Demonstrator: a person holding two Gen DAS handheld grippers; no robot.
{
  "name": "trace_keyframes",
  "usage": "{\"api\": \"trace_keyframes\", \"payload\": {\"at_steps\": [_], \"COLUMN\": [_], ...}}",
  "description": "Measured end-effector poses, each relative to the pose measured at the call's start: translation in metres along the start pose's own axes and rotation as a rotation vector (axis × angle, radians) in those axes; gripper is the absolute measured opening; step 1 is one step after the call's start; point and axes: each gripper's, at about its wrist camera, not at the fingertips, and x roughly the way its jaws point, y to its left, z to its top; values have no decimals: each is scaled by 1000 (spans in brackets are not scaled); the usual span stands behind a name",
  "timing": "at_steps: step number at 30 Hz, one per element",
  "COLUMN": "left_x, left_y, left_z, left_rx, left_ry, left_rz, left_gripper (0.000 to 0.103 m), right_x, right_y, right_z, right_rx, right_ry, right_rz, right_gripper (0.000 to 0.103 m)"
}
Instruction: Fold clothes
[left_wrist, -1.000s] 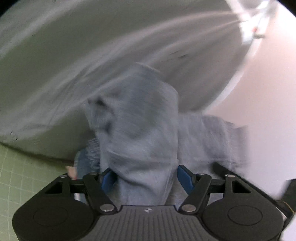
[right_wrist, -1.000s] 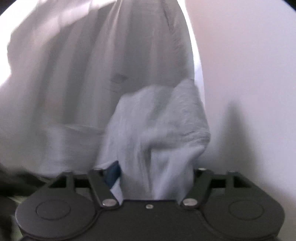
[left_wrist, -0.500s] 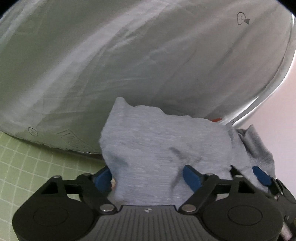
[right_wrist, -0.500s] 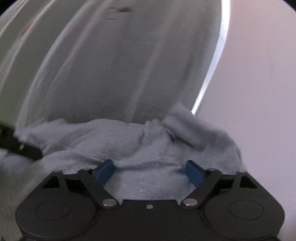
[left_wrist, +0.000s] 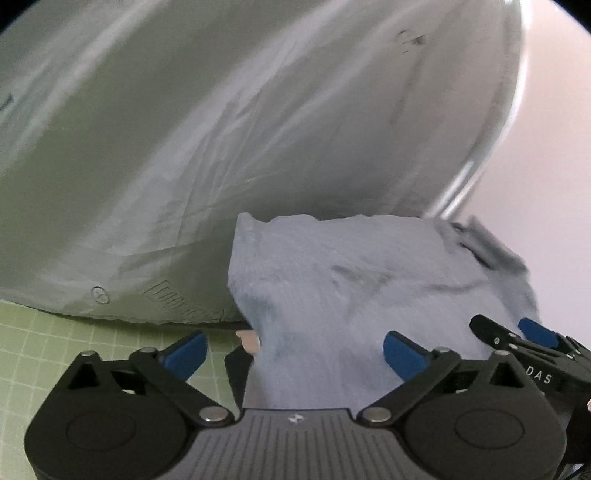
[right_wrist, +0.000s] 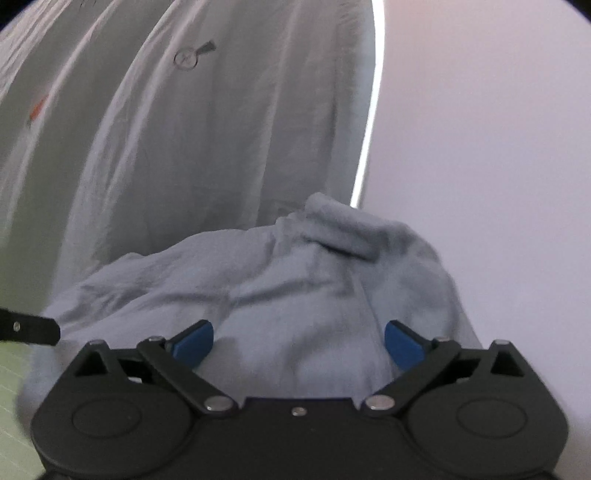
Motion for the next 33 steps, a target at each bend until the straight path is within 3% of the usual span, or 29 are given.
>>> {"api": "trace_keyframes", "payload": {"at_steps": [5, 8, 15, 19, 23, 33], "left_x": [-63, -94, -148, -173, -198, -234], "left_y": [-17, -29, -26, -28, -33, -21], "left_z": [-27, -47, -97, -125, -144, -180], "left_rx": [79, 134, 114, 166, 241, 263], "left_ry": [-45, -25, 71, 92, 91, 176], "left_rz": [2, 38, -12, 18, 14, 9], "left_gripper": [103, 103, 103, 103, 103, 103], "right_x": [-65, -102, -188, -227, -257, -306], "right_y": [6, 13, 28, 33, 37, 56], "right_z": [-22, -34, -62, -81, -101, -137], "right_rx": [79, 91, 123, 139, 149, 148], "right_ry": [8, 25, 67, 95, 135, 211], "right_rz": [-18, -18, -18, -37, -58, -70], "right_gripper": [103, 103, 103, 103, 103, 103]}}
